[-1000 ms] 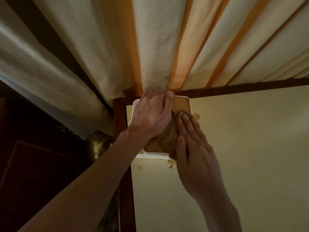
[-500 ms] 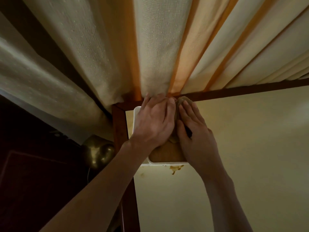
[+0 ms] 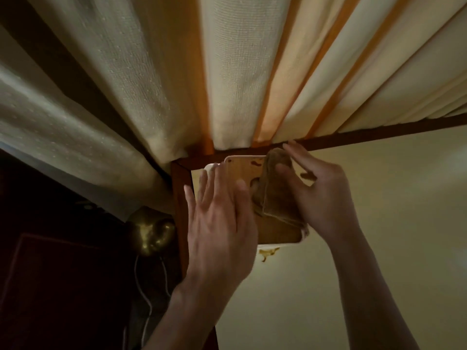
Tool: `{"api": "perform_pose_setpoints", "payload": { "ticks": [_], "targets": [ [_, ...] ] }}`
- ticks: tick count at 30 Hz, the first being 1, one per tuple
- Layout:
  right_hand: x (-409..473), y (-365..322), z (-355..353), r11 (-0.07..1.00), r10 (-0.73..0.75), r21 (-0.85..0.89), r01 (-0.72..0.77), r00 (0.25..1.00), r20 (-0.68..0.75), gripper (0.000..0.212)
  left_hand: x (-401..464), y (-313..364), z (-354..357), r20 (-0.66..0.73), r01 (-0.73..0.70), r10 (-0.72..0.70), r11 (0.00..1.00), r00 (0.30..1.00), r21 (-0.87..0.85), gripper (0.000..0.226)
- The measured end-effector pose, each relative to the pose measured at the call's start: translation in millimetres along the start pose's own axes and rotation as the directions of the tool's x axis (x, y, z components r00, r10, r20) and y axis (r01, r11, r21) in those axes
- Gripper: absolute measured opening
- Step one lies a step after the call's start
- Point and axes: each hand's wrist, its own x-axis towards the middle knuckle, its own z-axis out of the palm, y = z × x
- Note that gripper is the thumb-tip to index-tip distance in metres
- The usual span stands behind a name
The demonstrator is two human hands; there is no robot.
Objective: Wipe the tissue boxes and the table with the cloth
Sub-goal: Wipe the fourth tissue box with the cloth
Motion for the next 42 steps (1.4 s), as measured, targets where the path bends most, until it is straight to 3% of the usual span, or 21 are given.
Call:
{"api": "perform_pose_setpoints", "payload": {
  "ticks": [6, 9, 12, 14, 16, 20, 25, 28, 35, 39, 42],
  "targets": [
    [18.7, 13.9, 8.3, 0.998, -0.005, -0.066, 0.01, 0.997, 0.076, 0.037, -19.4, 23.4, 33.9, -0.023, 0.167, -0.168, 0.984, 0.985, -0.061, 0.064],
    [6.1, 21.3, 11.6, 0.998, -0.03, -0.063, 0.029, 1.0, -0.004, 0.034, -8.5, 25.8, 44.1, -0.072, 0.202, -0.202, 0.979, 0.977, -0.013, 0.065],
    [-3.3, 23.3, 5.5, 0.994, -0.032, -0.108, 0.032, 0.999, 0.005, 0.034, 1.0, 23.7, 46.5, -0.15, 0.183, -0.173, 0.981, 0.973, 0.056, 0.066],
    [-12.2, 22.8, 1.2, 0.973, -0.035, -0.225, 0.048, 0.997, 0.065, 0.036, 5.8, 18.6, 44.2, -0.252, 0.117, -0.095, 0.99, 0.963, 0.075, 0.059],
    [-22.4, 22.4, -1.6, 0.941, -0.007, -0.335, 0.049, 0.992, 0.125, 0.042, 9.5, 11.6, 41.4, -0.267, 0.044, -0.01, 0.992, 0.964, 0.121, 0.057],
    [-23.7, 29.1, -9.8, 0.936, -0.031, -0.337, 0.103, 0.977, 0.211, 0.051, 17.0, 2.1, 35.8, -0.174, -0.076, 0.115, 0.973, 0.978, 0.219, 0.067],
    [-18.5, 34.8, -21.0, 0.961, -0.073, -0.239, 0.137, 0.964, 0.257, 0.042, 33.0, -5.1, 25.0, -0.096, -0.211, 0.235, 0.954, 0.967, 0.213, 0.052],
    [-30.1, 33.0, -20.0, 0.958, -0.074, -0.247, 0.145, 0.958, 0.276, 0.047, 43.5, -10.2, 16.4, -0.014, -0.289, 0.297, 0.938, 0.955, 0.193, 0.046],
    [-53.6, 30.1, -22.1, 0.963, -0.083, -0.232, 0.137, 0.97, 0.227, 0.05, 65.7, -18.4, 1.6, 0.277, -0.484, 0.449, 0.872, 0.85, 0.073, 0.049],
    [-45.3, 42.6, -19.3, 0.967, -0.187, -0.135, 0.218, 0.96, 0.207, 0.042, 77.1, -19.1, -1.1, 0.352, -0.518, 0.469, 0.854, 0.81, 0.053, 0.049],
    [-40.1, 44.9, -20.0, 0.941, -0.206, -0.235, 0.242, 0.964, 0.17, 0.04, 78.6, -16.4, -5.1, 0.369, -0.492, 0.429, 0.865, 0.825, 0.095, 0.044]
  ]
}}
